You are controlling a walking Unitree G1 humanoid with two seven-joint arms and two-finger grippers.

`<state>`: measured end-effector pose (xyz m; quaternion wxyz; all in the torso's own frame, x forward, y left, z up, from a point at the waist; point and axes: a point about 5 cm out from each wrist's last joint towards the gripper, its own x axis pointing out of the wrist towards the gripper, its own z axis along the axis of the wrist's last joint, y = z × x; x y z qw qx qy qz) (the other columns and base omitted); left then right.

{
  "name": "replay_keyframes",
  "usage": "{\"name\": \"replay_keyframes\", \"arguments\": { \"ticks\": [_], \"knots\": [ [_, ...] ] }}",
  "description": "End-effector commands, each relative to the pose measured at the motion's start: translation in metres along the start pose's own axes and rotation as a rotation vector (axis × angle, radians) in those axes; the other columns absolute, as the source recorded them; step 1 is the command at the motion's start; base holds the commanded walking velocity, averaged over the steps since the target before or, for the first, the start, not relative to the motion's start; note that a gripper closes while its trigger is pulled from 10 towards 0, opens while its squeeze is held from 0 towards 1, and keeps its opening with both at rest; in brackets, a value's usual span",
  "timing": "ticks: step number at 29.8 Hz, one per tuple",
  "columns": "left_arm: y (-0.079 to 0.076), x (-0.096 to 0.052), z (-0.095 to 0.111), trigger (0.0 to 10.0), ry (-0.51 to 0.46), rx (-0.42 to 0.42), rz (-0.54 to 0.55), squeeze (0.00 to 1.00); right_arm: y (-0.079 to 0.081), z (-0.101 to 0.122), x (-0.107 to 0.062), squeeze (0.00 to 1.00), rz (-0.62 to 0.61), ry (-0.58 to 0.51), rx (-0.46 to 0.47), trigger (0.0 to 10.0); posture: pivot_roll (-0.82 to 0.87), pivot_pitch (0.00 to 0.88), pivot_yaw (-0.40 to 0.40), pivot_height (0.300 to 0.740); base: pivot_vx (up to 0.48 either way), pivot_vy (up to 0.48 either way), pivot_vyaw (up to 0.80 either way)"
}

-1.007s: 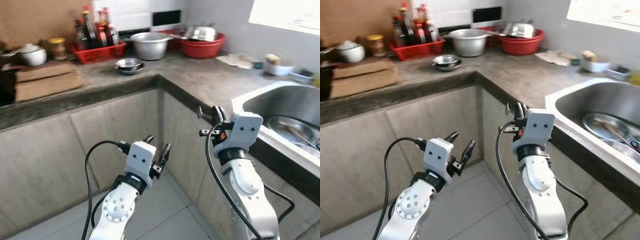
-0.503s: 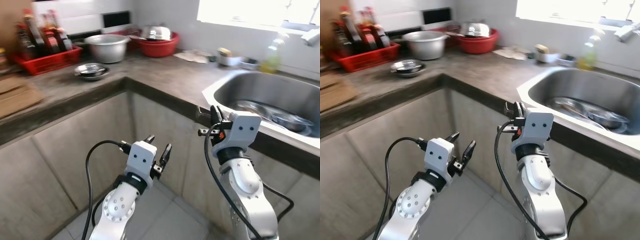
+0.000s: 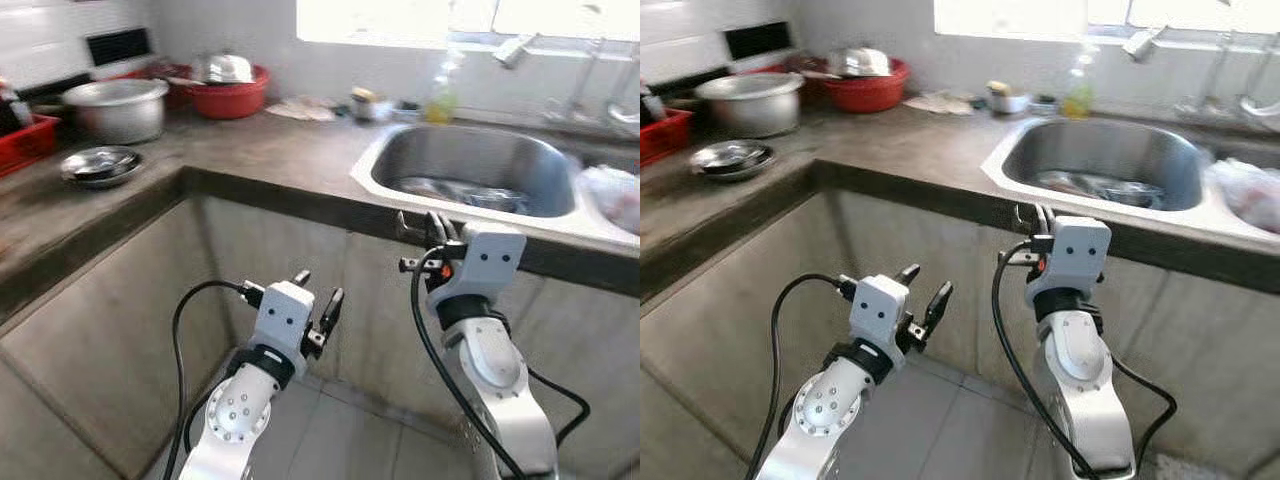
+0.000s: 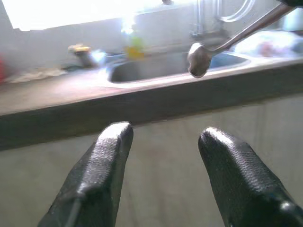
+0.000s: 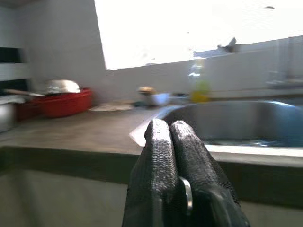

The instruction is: Kitchen organization

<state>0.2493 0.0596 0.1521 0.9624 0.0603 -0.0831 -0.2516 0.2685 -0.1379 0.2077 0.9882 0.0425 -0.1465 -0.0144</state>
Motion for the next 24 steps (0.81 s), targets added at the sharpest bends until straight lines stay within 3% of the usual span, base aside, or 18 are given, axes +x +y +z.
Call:
{"name": "replay_keyframes", "arguments": {
  "ticks": [1,4,11,15,24],
  "knots": [
    [0.0024,-0.0017,0.0016,10.0,-0.007,-0.003,0.01,0.0,0.0041,0.0049,0.0014,0.0,0.005,-0.021,0.01,10.0,0.01,0.0,0.009,0.74,0.0,0.439,-0.77],
    [0.0023,-0.0018,0.0017,10.0,-0.008,-0.004,0.009,0.0,0.004,0.0049,0.0013,0.0,0.005,-0.02,0.009,10.0,0.01,0.0,0.007,0.74,0.0,0.391,-0.78],
    [0.0023,-0.0014,0.0014,10.0,-0.004,0.006,0.008,0.0,0.0047,0.0057,0.0012,0.0,0.009,-0.027,-0.008,10.0,0.01,0.0,0.008,0.74,0.0,0.0,-0.73],
    [0.0022,-0.0011,0.0018,10.0,-0.008,0.015,0.002,0.0,0.0047,0.0062,0.0012,0.0,0.008,-0.033,-0.017,10.0,0.01,0.0,0.007,0.74,0.0,0.0,0.0],
    [0.0022,-0.0014,0.0021,10.0,-0.016,0.022,-0.003,0.0,0.0046,0.0061,0.001,0.0,0.006,-0.036,-0.021,10.0,0.01,0.0,0.009,0.74,0.028,-0.367,0.0]
  ]
}}
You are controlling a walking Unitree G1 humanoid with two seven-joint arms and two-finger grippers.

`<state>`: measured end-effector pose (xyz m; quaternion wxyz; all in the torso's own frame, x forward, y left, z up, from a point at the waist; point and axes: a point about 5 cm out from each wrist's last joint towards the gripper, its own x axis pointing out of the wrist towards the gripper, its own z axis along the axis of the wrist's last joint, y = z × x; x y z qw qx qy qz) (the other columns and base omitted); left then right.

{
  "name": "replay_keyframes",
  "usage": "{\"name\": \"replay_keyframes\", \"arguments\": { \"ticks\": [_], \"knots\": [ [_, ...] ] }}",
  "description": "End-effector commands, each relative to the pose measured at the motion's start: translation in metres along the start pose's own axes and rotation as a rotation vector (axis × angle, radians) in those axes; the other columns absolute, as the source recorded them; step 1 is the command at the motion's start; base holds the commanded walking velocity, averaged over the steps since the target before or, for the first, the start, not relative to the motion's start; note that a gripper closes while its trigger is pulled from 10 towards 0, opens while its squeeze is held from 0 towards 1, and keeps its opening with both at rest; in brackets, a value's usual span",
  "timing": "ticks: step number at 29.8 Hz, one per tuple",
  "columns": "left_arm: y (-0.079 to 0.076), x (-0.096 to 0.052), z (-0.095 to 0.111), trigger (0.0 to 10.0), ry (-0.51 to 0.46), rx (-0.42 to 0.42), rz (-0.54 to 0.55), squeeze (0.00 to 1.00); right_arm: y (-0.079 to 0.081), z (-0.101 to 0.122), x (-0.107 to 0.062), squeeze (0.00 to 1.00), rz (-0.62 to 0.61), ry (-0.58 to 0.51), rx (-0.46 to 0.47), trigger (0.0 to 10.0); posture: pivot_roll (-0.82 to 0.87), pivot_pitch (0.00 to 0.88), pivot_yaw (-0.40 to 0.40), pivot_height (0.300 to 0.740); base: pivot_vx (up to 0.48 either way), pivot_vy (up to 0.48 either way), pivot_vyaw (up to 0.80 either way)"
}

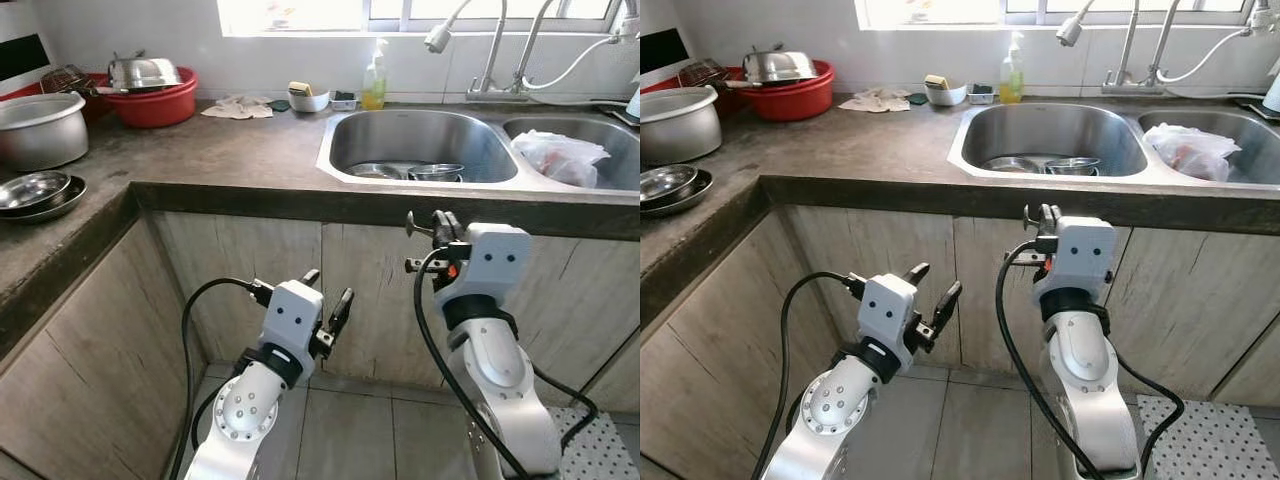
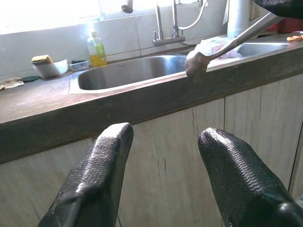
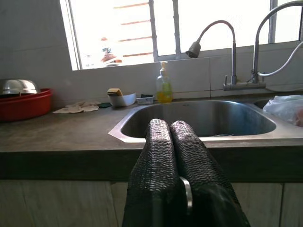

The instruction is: Kitchen organization

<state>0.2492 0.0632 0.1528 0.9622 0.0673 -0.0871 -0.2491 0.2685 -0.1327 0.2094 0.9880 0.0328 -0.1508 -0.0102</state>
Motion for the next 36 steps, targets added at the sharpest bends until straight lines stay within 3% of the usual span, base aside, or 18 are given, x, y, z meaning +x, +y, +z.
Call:
{"name": "replay_keyframes", "arguments": {
  "ticks": [1,17,36],
  "knots": [
    [-0.001,0.0,0.002,10.0,-0.012,0.006,-0.007,0.0,-0.001,0.005,0.001,0.0,-0.006,-0.027,-0.004,10.0,0.01,0.0,0.009,0.74,0.0,-0.416,0.0],
    [0.0,0.001,0.003,10.0,-0.018,0.001,-0.006,0.0,-0.003,0.005,0.002,0.0,-0.007,-0.034,-0.005,10.0,0.01,0.0,0.009,0.74,0.034,-0.417,0.0],
    [0.009,0.006,0.008,10.0,-0.052,0.014,0.05,0.0,-0.002,0.008,0.004,0.0,0.002,-0.052,-0.006,10.0,0.01,0.0,0.008,0.74,0.071,0.0,0.0]
  ]
}}
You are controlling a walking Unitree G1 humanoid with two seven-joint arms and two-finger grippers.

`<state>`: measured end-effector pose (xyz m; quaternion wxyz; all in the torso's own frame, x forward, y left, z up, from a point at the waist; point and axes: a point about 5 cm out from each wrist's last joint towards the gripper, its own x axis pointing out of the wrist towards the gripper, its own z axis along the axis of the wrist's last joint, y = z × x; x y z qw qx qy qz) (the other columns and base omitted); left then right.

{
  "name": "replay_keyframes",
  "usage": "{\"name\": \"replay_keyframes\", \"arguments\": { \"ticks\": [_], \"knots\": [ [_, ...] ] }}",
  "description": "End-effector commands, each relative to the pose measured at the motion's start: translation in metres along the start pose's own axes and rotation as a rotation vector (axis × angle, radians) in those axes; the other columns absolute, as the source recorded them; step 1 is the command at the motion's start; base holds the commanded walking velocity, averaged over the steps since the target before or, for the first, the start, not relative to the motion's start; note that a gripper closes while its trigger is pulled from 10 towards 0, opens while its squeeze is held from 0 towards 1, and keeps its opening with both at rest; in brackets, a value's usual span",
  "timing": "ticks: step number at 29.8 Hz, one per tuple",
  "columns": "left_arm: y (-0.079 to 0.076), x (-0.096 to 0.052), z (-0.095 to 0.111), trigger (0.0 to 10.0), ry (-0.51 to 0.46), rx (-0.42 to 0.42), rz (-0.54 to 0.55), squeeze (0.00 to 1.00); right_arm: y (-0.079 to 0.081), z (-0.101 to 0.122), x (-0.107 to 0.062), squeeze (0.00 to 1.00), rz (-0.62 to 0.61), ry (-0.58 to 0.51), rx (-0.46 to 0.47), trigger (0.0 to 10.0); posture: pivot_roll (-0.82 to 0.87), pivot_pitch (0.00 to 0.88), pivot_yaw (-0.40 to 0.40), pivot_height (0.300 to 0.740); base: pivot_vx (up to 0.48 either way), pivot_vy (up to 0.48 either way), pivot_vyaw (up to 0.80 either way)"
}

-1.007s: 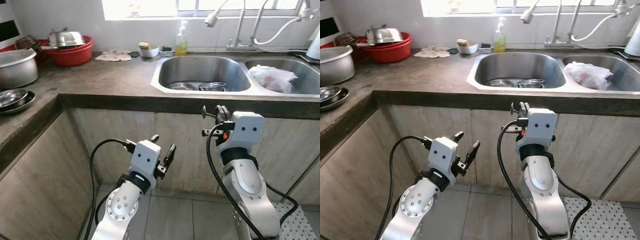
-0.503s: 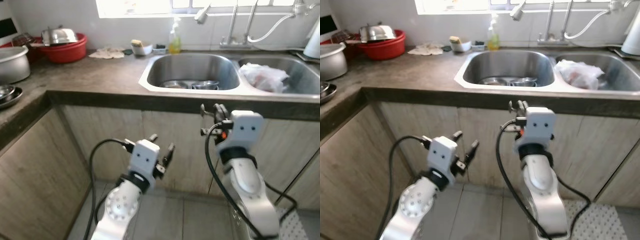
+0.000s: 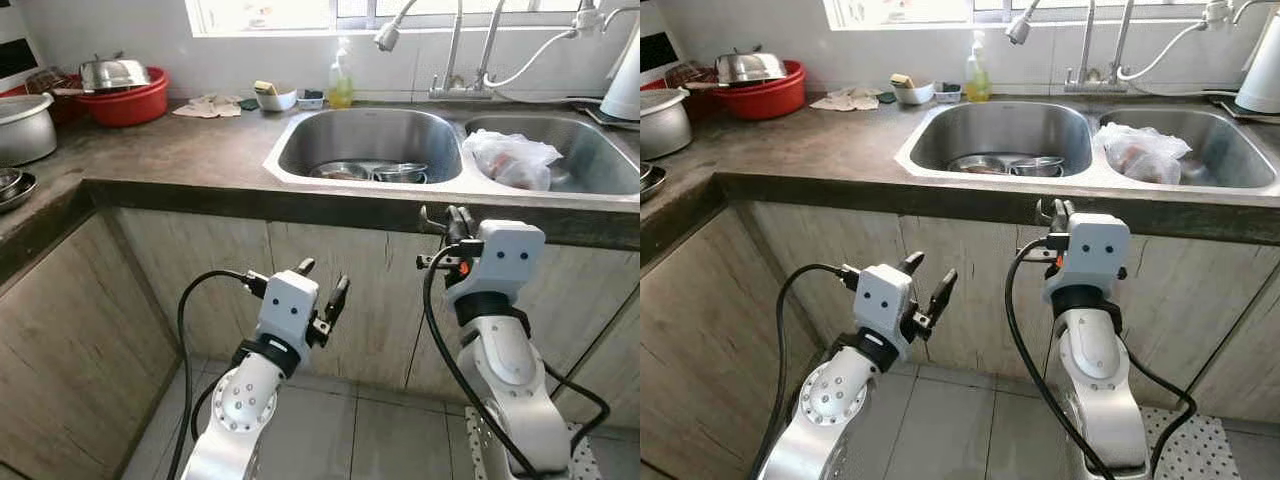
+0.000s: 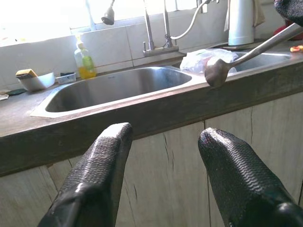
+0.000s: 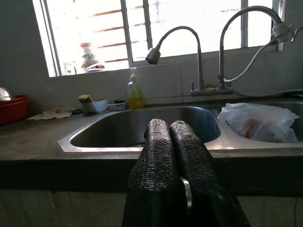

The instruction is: Kitchen organization

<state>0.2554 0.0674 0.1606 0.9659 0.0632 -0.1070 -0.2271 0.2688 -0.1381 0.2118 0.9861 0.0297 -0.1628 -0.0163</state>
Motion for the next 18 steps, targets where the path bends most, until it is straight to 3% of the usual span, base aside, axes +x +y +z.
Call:
{"name": "replay_keyframes", "arguments": {
  "ticks": [1,18],
  "knots": [
    [0.001,0.002,0.002,10.0,-0.015,0.009,0.002,0.0,0.003,0.006,0.003,0.0,0.013,-0.028,0.002,10.0,0.01,0.0,0.008,0.74,0.296,0.0,0.0],
    [0.003,0.004,0.005,10.0,-0.025,0.009,0.014,0.0,0.004,0.032,0.021,0.0,0.049,-0.149,-0.01,10.0,0.0,0.0,0.004,0.74,0.315,0.0,0.0]
  ]
}}
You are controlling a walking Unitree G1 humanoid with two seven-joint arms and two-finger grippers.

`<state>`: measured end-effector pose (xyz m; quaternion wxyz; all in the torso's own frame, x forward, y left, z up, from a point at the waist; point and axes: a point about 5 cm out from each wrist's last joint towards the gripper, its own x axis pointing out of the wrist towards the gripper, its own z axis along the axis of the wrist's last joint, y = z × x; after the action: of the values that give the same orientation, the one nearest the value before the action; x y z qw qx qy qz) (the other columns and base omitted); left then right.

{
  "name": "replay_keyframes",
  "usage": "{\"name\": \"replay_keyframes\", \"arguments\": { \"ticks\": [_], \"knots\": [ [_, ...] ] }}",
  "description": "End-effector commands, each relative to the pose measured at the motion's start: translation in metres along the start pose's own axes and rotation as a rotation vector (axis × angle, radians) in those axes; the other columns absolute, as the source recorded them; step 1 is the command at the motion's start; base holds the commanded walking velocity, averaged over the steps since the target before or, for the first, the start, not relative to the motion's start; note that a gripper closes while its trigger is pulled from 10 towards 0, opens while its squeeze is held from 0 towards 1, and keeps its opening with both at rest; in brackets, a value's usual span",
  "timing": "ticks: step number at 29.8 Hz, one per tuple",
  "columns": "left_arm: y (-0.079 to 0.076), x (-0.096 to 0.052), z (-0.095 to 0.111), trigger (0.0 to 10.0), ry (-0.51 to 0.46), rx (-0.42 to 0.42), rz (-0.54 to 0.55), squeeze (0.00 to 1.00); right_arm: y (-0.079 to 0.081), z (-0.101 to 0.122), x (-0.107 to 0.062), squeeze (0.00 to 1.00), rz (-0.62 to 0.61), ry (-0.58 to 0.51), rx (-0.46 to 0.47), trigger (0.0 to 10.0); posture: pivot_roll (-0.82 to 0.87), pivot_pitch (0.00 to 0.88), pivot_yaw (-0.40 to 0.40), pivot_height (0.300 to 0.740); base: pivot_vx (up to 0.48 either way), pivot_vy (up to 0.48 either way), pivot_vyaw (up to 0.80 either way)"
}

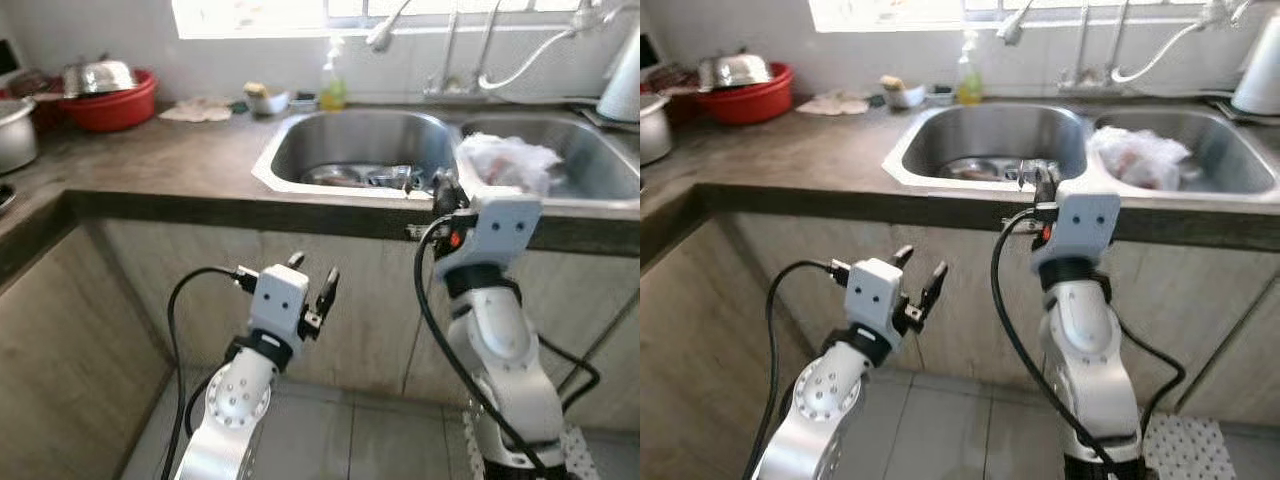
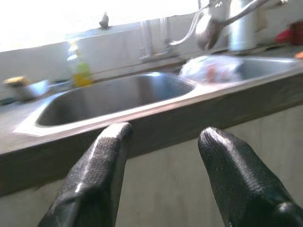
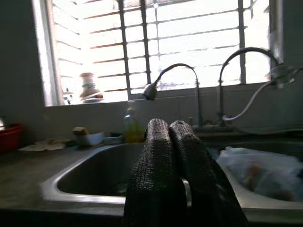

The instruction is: Kitchen organization

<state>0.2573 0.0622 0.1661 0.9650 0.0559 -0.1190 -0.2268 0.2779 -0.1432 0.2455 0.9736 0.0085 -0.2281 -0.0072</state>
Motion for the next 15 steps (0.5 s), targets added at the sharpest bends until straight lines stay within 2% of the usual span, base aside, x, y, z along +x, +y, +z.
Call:
{"name": "replay_keyframes", "arguments": {
  "ticks": [1,15],
  "knots": [
    [0.006,-0.0013,-0.0008,10.0,0.003,0.019,0.01,0.0,0.0063,0.0029,0.0031,0.0,0.02,-0.017,0.027,10.0,0.0,0.0,0.004,0.74,0.326,0.0,0.0],
    [0.0054,-0.002,-0.0019,10.0,0.007,0.02,0.007,0.0,0.0098,0.0013,0.004,0.0,0.047,-0.01,0.038,10.0,0.0,0.0,0.002,0.74,0.332,0.0,0.0]
  ]
}}
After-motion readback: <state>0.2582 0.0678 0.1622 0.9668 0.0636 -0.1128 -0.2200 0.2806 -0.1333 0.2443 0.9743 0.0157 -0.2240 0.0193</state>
